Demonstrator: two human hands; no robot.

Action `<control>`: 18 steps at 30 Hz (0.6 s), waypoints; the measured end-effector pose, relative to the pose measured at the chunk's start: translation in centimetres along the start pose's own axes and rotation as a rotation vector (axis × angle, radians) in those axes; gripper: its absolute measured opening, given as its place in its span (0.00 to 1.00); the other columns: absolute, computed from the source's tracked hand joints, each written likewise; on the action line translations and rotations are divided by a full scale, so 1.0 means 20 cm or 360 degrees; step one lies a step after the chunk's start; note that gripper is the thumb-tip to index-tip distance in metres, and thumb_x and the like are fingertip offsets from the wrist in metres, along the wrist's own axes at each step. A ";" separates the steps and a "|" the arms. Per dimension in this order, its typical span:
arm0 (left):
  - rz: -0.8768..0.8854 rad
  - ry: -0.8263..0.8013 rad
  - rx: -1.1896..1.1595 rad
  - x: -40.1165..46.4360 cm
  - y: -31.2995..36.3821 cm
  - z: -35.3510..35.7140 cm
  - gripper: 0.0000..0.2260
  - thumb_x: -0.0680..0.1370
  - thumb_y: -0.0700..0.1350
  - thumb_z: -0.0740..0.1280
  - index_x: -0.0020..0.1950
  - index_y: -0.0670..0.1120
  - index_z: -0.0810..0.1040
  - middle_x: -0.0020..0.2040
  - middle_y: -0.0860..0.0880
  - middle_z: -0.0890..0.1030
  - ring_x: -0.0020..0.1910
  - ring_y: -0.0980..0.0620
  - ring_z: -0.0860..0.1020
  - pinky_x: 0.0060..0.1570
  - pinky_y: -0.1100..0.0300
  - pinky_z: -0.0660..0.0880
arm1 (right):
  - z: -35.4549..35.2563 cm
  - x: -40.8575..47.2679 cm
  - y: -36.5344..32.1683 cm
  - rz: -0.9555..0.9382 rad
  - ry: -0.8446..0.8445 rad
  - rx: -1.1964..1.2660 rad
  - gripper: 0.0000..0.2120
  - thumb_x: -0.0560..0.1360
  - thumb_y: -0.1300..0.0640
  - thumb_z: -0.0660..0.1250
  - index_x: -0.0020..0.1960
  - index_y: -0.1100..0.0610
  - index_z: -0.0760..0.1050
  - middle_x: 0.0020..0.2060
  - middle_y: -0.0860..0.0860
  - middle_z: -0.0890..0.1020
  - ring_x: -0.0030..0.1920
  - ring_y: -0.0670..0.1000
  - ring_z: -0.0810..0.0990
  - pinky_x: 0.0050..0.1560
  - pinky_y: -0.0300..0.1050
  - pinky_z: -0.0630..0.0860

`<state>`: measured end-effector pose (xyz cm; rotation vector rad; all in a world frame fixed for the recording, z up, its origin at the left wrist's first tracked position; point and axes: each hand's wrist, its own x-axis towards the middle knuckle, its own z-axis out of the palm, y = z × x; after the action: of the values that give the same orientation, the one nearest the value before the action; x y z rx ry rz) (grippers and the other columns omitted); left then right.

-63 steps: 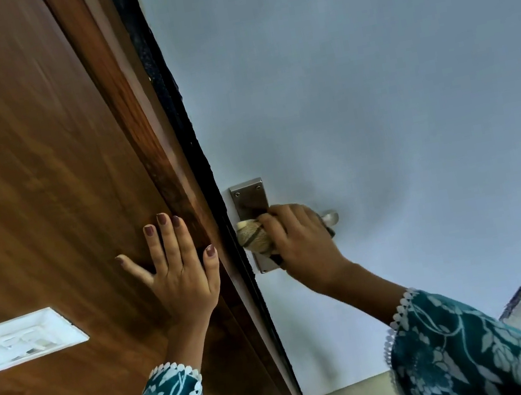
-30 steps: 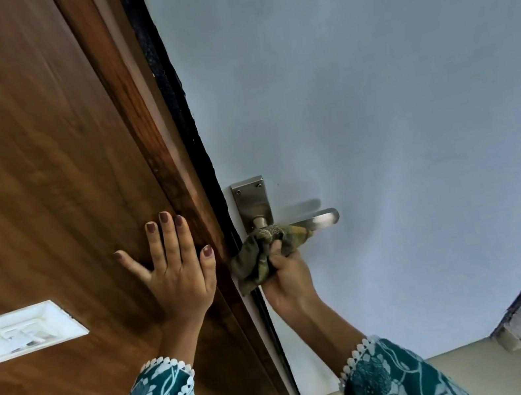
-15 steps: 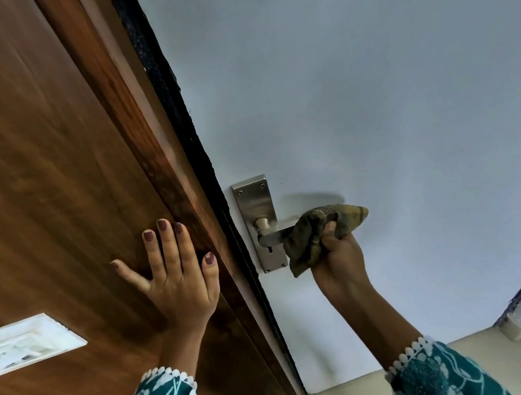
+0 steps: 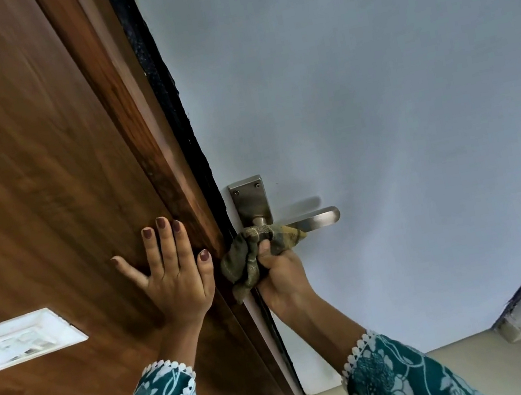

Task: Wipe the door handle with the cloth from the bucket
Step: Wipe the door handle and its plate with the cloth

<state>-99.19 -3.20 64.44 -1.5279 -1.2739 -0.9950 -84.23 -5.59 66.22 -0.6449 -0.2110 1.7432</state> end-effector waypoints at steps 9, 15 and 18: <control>-0.0077 -0.0251 -0.0203 0.03 0.02 -0.13 0.24 0.82 0.49 0.52 0.76 0.43 0.54 0.75 0.42 0.59 0.77 0.49 0.48 0.67 0.32 0.42 | -0.13 -0.04 -0.22 -0.0331 0.0225 -0.0398 0.14 0.80 0.66 0.55 0.65 0.68 0.67 0.55 0.62 0.77 0.56 0.60 0.77 0.56 0.55 0.75; -0.0155 -0.0411 -0.0507 0.09 0.21 -0.28 0.24 0.80 0.48 0.52 0.73 0.37 0.59 0.74 0.39 0.59 0.75 0.47 0.53 0.70 0.36 0.46 | -0.21 -0.10 -0.47 -0.0639 0.0506 -0.0748 0.14 0.80 0.64 0.57 0.64 0.68 0.66 0.57 0.66 0.77 0.56 0.64 0.78 0.52 0.59 0.76; 0.0037 -0.0337 -0.0873 0.16 0.39 -0.33 0.22 0.79 0.43 0.56 0.72 0.36 0.62 0.72 0.37 0.64 0.74 0.44 0.58 0.71 0.39 0.55 | -0.27 -0.18 -0.63 -0.0798 0.0549 -0.0870 0.13 0.81 0.61 0.56 0.63 0.65 0.67 0.57 0.68 0.77 0.55 0.65 0.78 0.50 0.59 0.74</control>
<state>-91.35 -9.21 68.29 -2.1065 -1.1751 -1.2612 -70.20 -6.51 68.71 -1.1635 -0.5654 1.0663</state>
